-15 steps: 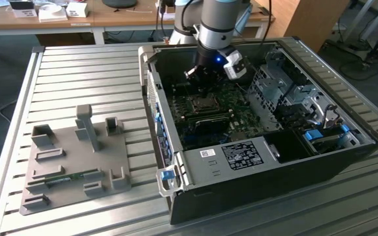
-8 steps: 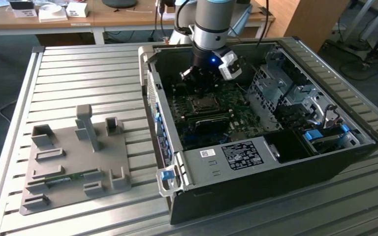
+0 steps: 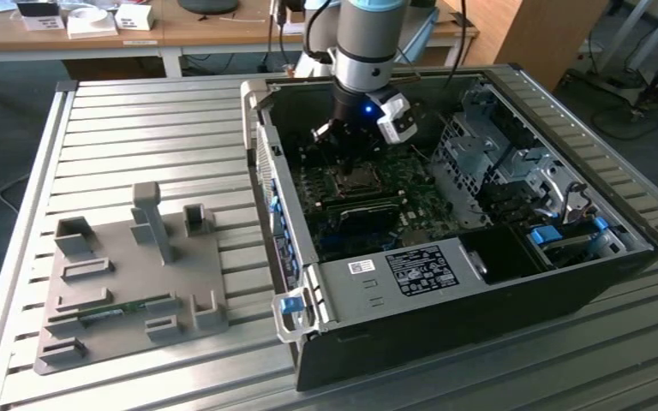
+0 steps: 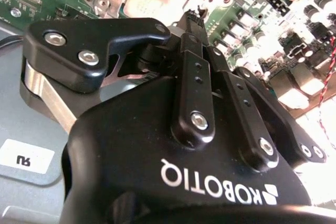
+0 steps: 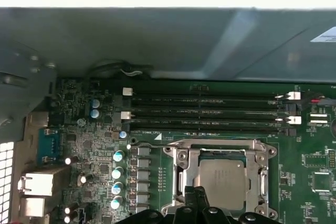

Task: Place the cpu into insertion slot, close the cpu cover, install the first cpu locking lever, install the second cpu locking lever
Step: 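Close the cpu cover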

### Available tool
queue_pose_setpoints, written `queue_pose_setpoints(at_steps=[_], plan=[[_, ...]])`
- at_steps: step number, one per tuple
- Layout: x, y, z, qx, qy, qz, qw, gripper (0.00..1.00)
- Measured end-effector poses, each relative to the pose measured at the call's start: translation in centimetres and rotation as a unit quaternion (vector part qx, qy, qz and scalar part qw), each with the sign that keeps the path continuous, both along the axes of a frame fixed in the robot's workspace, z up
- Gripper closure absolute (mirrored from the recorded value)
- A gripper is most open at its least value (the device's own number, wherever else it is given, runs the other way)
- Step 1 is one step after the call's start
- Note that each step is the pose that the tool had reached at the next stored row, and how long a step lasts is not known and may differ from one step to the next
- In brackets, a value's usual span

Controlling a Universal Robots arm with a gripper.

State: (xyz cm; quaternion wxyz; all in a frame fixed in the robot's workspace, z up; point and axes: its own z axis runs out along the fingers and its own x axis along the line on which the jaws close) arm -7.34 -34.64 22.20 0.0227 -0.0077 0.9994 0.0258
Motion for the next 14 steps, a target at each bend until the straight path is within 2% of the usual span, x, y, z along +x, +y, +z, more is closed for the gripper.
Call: queue_pose_setpoints(at_steps=[8,14], plan=[[-0.07,0.00,-0.72,0.0000,0.0000,0.000,1.0000,0.89],[-0.15,0.00,-0.83,0.0000,-0.0001,0.000,1.0000,0.89]])
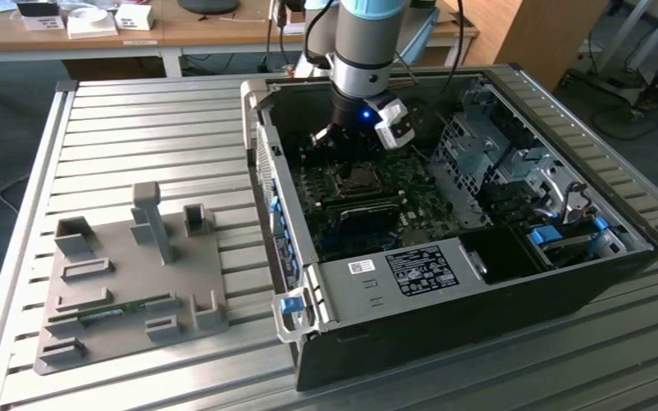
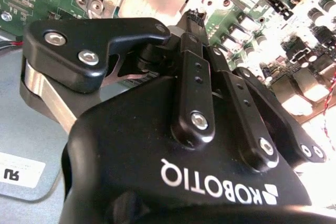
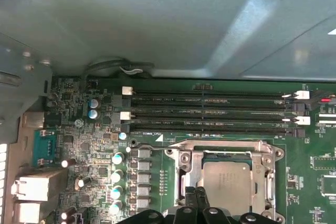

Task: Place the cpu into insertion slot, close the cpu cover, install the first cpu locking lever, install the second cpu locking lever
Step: 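Close the cpu cover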

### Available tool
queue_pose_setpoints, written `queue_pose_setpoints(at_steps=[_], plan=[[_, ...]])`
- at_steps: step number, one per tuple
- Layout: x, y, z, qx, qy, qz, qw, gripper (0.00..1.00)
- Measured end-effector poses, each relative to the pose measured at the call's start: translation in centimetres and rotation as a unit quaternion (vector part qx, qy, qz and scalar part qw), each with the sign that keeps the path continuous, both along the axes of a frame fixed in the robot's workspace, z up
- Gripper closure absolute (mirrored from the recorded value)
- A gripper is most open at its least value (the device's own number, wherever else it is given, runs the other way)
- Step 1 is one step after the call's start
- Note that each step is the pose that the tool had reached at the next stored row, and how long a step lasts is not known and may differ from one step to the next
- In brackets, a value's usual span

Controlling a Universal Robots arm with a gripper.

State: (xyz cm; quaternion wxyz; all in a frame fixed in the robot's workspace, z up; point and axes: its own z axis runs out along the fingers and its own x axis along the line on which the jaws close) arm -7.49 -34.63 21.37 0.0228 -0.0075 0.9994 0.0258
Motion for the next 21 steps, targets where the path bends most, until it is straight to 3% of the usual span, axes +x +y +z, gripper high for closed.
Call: queue_pose_setpoints(at_steps=[10,21], plan=[[-0.1,0.00,-1.20,0.0000,0.0000,0.000,1.0000,0.89],[-0.1,-0.01,-1.42,-0.0002,0.0002,0.000,1.0000,0.89]])
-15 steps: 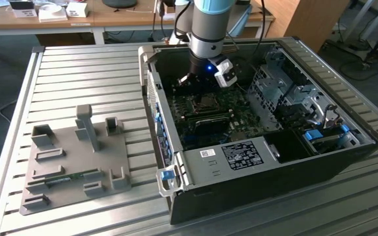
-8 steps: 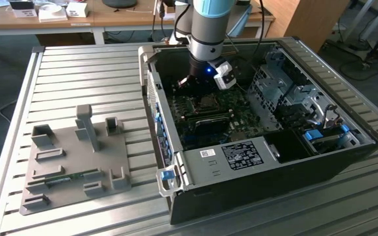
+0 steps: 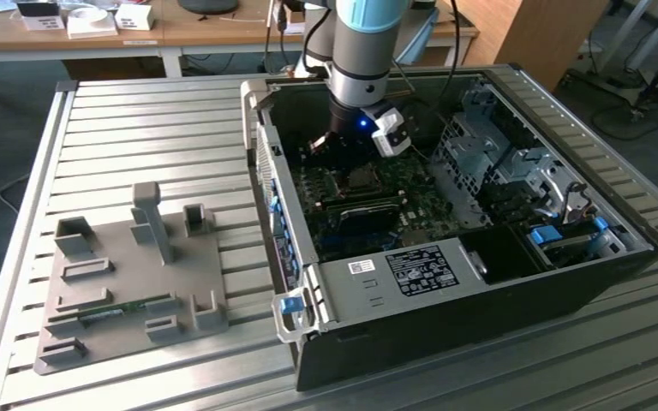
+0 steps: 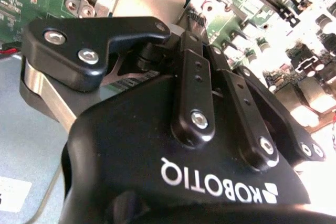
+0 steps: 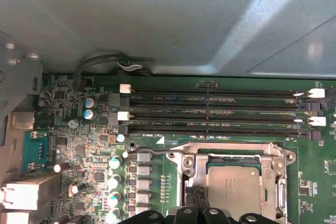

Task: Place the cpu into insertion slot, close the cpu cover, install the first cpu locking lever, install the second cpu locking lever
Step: 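Close the cpu cover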

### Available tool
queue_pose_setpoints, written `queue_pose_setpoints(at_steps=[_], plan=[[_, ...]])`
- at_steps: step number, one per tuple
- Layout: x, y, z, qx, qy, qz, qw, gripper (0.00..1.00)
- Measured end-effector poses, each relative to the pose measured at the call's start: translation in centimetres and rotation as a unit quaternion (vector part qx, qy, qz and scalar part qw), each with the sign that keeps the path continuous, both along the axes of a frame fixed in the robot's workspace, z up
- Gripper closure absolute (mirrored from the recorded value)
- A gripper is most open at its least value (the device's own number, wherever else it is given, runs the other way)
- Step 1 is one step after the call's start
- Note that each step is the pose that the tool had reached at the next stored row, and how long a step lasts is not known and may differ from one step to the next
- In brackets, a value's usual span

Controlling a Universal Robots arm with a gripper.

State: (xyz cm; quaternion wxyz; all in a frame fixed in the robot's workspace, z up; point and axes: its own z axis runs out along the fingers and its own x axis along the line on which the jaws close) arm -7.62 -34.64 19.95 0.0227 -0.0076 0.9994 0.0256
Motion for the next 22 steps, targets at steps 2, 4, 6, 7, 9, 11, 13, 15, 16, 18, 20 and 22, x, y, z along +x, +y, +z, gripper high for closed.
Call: queue_pose_setpoints(at_steps=[2,4,6,7,9,11,13,15,16,18,20,22], plan=[[0.0,0.01,-0.02,0.0001,-0.0001,0.000,1.0000,0.89],[0.0,0.00,-0.04,0.0001,-0.0001,0.000,1.0000,0.89],[0.0,-0.01,-0.12,-0.0002,0.0002,0.000,1.0000,0.89],[0.0,-0.01,-0.13,-0.0002,0.0002,0.000,1.0000,0.89],[0.0,0.00,-0.15,0.0000,0.0000,0.000,1.0000,0.89],[0.0,0.00,-0.17,0.0001,-0.0001,0.000,1.0000,0.89],[0.0,0.00,-0.17,0.0001,-0.0001,0.000,1.0000,0.89],[0.0,0.01,-0.11,0.0004,-0.0003,0.000,1.0000,0.89],[0.0,0.03,-0.03,0.0007,-0.0005,0.000,1.0000,0.89],[0.0,0.01,0.27,0.0003,-0.0003,0.000,1.0000,0.89],[0.0,0.01,0.60,0.0003,-0.0002,0.000,1.0000,0.89],[0.0,0.01,0.98,0.0002,-0.0001,0.000,1.0000,0.89]])
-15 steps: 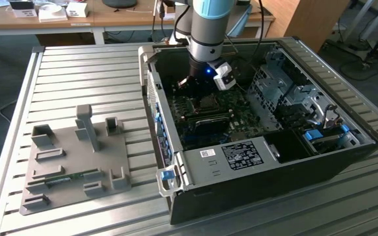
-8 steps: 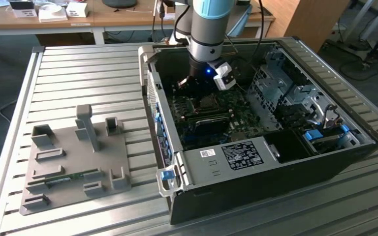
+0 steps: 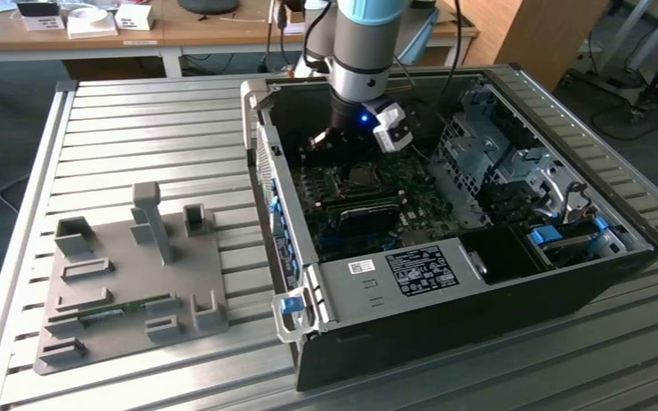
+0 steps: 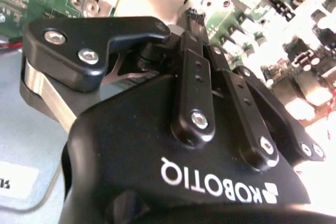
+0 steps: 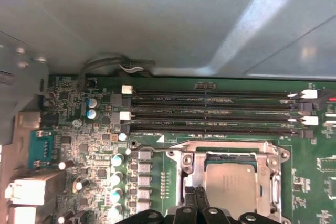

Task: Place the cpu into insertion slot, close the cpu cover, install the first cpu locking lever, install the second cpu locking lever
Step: 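Close the cpu cover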

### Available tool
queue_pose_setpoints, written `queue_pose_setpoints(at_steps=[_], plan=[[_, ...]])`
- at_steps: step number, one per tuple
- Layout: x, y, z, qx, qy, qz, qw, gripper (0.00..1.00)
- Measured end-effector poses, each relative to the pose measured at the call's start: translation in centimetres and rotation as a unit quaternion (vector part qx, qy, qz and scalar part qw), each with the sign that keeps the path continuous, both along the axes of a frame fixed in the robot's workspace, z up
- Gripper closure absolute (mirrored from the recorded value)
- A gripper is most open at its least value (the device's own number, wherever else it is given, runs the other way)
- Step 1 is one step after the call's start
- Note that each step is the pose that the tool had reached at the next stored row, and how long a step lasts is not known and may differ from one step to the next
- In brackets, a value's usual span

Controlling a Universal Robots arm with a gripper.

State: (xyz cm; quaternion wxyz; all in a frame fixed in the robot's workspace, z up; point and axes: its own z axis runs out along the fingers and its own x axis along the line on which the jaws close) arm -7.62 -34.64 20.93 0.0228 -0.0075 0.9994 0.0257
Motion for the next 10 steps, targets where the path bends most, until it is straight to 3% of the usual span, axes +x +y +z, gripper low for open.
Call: queue_pose_setpoints(at_steps=[3,10], plan=[[0.00,0.00,0.44,0.0000,0.0000,0.000,1.0000,0.89],[0.70,0.00,0.44,0.0000,0.0000,0.000,1.0000,0.89]])
